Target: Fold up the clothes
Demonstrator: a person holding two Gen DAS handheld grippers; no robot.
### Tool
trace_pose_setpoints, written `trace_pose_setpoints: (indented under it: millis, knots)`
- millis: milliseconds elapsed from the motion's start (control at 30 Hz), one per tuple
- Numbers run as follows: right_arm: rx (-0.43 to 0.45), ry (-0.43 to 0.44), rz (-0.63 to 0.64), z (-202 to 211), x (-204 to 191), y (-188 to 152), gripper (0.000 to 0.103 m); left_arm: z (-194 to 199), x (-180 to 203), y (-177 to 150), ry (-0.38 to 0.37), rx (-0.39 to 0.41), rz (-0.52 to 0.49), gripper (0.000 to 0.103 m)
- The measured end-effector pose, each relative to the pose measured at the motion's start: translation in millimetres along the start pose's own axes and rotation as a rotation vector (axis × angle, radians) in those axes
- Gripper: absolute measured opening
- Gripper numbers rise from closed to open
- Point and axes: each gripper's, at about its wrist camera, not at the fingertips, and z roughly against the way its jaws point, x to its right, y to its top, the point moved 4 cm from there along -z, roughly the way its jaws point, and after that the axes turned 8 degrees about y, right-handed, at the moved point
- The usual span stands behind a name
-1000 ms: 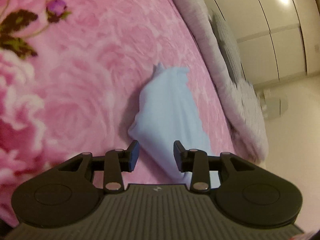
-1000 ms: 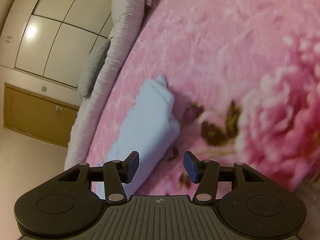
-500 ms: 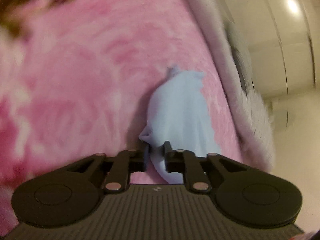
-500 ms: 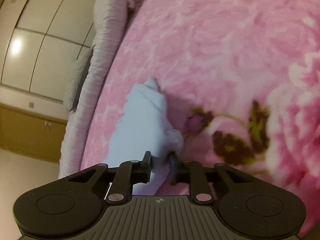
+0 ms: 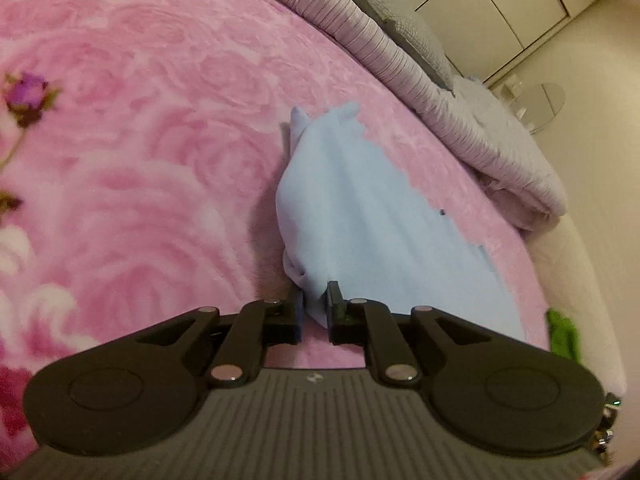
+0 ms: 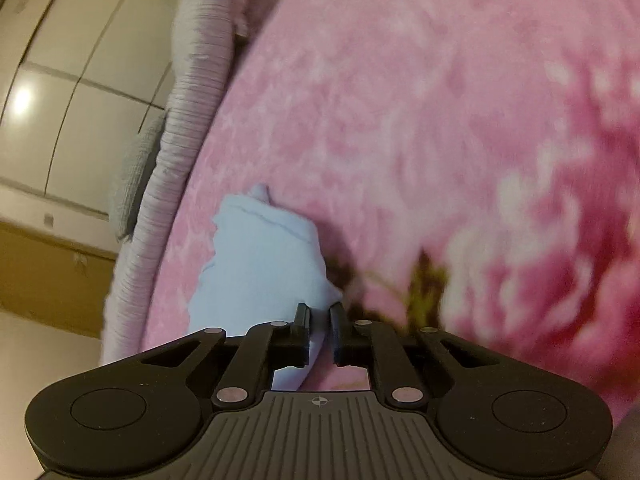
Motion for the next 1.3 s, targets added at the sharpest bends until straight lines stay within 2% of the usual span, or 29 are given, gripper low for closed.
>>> trace_pose_setpoints:
  millis: [67,133,167,233,300,367,433,533,567,600,667,733,833,867,933,1033,1100,1167,1200,1300]
  knots:
    - [-0.036,0.006,0.007,-0.2,1.3,3.2,0.009,4.9,-8.9,2.6,0.002,-0.005,0.069,0.010]
    - [-0.029,-0.008,0.074,8.9,-6.9,3.1,0.009,16.5,-13.4,8.7,0.034,0.024,0.094,0.009]
    - [-0.013,-0.028,0.127,14.2,-13.4,3.1,0.009,24.6,-12.6,11.0,0.060,0.047,0.086,0.007]
    - [0.054,-0.129,0.279,23.6,-30.5,5.8,0.009,41.1,-10.9,15.8,0.110,0.093,0.069,0.007]
    - [0.098,-0.177,0.430,30.1,-50.5,5.1,0.009,49.2,4.0,19.7,0.126,0.116,-0.004,0.007]
    - [0.086,-0.150,0.545,28.3,-72.3,-3.8,0.009,48.1,26.6,20.2,0.117,0.117,-0.104,0.007]
    - [0.042,-0.126,0.657,17.8,-89.8,-17.9,0.009,40.3,50.1,15.1,0.086,0.104,-0.194,0.007]
    - [-0.059,-0.105,0.813,-9.8,-97.3,-46.0,0.009,10.4,68.3,-3.3,0.074,0.037,-0.279,0.008]
    - [-0.088,-0.111,0.843,-17.8,-94.2,-52.6,0.009,-0.3,73.5,-9.7,0.073,0.013,-0.305,0.008]
    - [-0.103,-0.157,0.866,-25.8,-85.6,-54.1,0.009,-6.1,75.1,-13.6,0.079,0.000,-0.320,0.007]
    - [-0.121,-0.272,0.861,-33.4,-64.7,-48.7,0.009,-11.2,72.9,-18.0,0.100,-0.010,-0.333,0.007]
    - [-0.100,-0.274,0.740,-24.8,-48.5,-30.7,0.009,-5.5,73.0,-15.7,0.106,-0.003,-0.343,0.007]
    - [-0.075,-0.342,0.723,-6.0,-45.2,-16.7,0.009,3.8,74.0,-7.1,0.117,0.026,-0.355,0.008]
    - [-0.057,-0.341,0.729,0.2,-48.3,-14.5,0.010,5.0,74.7,-4.1,0.120,0.036,-0.357,0.008]
    - [-0.033,-0.275,0.729,8.3,-60.7,-18.8,0.010,2.8,76.4,-0.3,0.130,0.036,-0.352,0.008]
    - [-0.061,-0.177,0.762,-0.2,-77.2,-39.6,0.010,-10.1,80.0,-5.1,0.200,-0.021,-0.352,0.010]
    - [-0.120,-0.202,0.807,-22.0,-77.3,-54.4,0.010,-12.8,84.0,-9.0,0.234,-0.027,-0.355,0.010]
    - [-0.140,-0.261,0.801,-33.3,-68.8,-59.2,0.010,-6.4,88.5,-11.2,0.248,-0.024,-0.350,0.012]
    - [-0.133,-0.260,0.786,-29.3,-70.6,-58.5,0.010,-2.3,88.6,-11.7,0.243,-0.024,-0.343,0.013]
    - [-0.118,-0.253,0.758,-19.0,-77.7,-52.3,0.023,10.5,86.2,-11.3,0.227,-0.017,-0.324,0.017]
